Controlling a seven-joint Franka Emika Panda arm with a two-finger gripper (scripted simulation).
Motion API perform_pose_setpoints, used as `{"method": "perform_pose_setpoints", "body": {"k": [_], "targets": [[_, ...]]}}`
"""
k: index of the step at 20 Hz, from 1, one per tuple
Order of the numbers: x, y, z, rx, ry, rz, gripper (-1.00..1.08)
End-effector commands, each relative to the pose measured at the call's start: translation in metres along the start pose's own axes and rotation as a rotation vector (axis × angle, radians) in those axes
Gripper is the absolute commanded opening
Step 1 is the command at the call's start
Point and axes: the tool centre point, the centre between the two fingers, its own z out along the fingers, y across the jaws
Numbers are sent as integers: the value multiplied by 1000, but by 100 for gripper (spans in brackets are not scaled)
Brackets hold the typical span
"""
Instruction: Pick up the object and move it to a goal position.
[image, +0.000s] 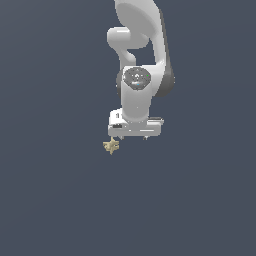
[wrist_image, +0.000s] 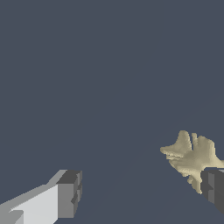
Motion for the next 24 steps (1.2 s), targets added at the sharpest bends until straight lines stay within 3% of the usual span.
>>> {"method": "perform_pose_setpoints", "body": {"k": [1, 11, 24], "targets": [[0, 0, 0, 0, 0, 0, 100], [11, 8, -18, 19, 38, 5, 100], [8, 18, -10, 13, 39, -58, 100]]}}
